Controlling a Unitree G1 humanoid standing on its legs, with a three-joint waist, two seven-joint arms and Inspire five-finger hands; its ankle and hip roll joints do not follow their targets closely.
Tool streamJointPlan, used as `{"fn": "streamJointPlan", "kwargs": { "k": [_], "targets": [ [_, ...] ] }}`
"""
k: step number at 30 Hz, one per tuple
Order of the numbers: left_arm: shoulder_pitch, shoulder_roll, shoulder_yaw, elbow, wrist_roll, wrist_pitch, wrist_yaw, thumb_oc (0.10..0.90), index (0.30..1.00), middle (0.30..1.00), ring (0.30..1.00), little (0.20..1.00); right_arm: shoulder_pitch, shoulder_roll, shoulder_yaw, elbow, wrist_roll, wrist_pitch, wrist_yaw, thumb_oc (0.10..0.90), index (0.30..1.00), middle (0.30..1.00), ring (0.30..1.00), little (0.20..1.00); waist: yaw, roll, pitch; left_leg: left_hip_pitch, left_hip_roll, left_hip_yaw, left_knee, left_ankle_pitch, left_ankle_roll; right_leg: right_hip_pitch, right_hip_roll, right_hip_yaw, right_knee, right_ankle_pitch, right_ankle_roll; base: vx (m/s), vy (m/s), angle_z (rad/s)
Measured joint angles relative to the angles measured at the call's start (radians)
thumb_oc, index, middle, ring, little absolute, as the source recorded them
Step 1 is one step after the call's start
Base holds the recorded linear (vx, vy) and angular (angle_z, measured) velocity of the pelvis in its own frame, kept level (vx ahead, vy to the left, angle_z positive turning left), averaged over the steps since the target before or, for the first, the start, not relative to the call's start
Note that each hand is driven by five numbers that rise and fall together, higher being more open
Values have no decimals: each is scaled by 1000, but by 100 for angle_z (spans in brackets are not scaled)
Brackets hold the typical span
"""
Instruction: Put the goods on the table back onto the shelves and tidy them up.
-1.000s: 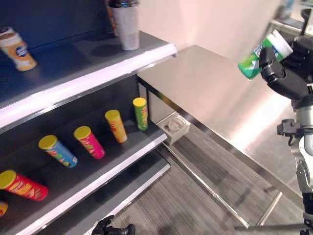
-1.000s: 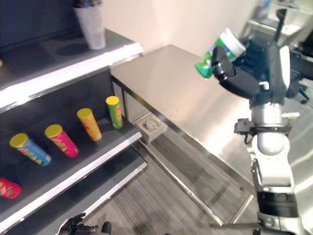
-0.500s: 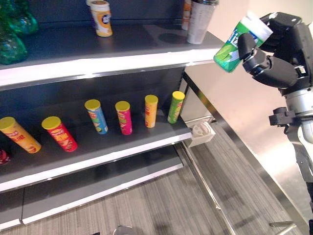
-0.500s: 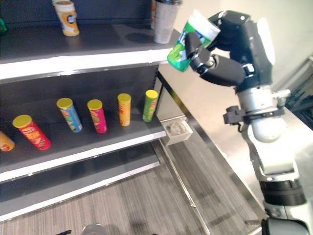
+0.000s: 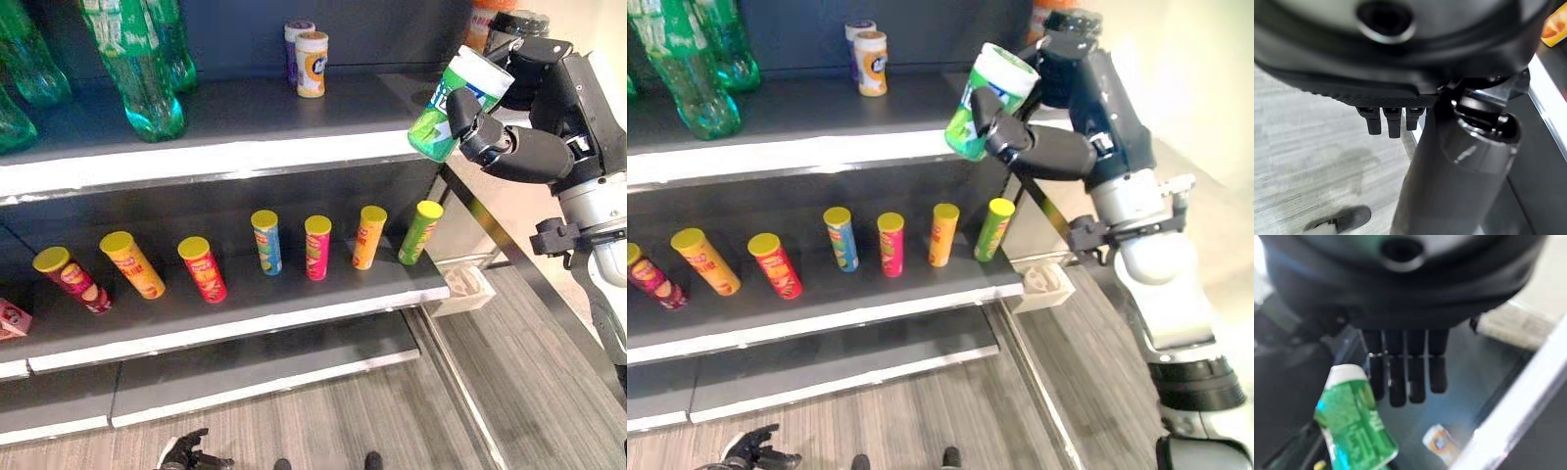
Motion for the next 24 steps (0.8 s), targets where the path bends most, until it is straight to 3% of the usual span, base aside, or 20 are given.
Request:
{"fn": "streamJointPlan", "kwargs": {
  "k": [1,2,3,6,9,11,17,24],
  "targets": [
    [5,-21,34,14,-1,0,5,800,900,900,900,900,-25,23,14,57,1,-7,-1,400,300,300,300,300,-12,0,-2,7,11,-27,10,-13,-19,55,12,-31,-37,8,-9,35,-74,61],
    [-1,-19,47,22,-2,-5,13,800,900,900,900,900,-57,-7,43,140,10,9,-14,400,300,300,300,300,-15,-18,-22,4,14,-66,17,-27,-38,115,20,-50,-112,-6,-3,53,-58,105],
    [-2,-22,18,19,-2,-10,17,800,900,900,900,900,-91,-76,73,194,10,20,-9,400,300,300,300,300,6,-14,-31,2,34,-84,-8,-15,-51,118,37,-83,-111,-12,-9,50,-59,91],
    [27,-24,-1,34,-3,-2,21,800,900,900,900,900,-176,-109,118,232,22,28,-1,400,300,300,300,300,43,-18,-32,-8,64,-115,-2,7,-66,119,72,-128,-104,-11,-30,29,-44,42],
    [50,-25,-1,52,-2,2,23,800,900,900,900,900,-270,-122,187,272,53,27,9,400,300,300,300,300,57,-19,-32,-14,66,-133,-2,10,-69,124,75,-144,-104,-15,-32,20,-22,22],
    [53,-19,0,57,-2,2,24,800,900,900,900,900,-364,-122,289,353,67,26,17,400,300,300,300,300,66,-34,-27,-7,56,-151,-2,10,-69,141,67,-164,-105,-20,-25,13,2,25],
    [32,-3,0,58,-5,2,25,800,900,900,900,900,-381,-117,357,401,94,28,25,400,300,300,300,300,92,-61,-25,-21,31,-179,-2,16,-61,144,42,-192,-105,-24,-21,-3,15,17],
    [34,-2,-1,58,-27,2,26,800,900,900,900,900,-383,-108,385,461,137,59,61,400,300,300,300,300,103,-64,-24,-32,18,-191,-2,21,-53,140,31,-216,-104,-25,-18,-1,27,6]
  ]
}}
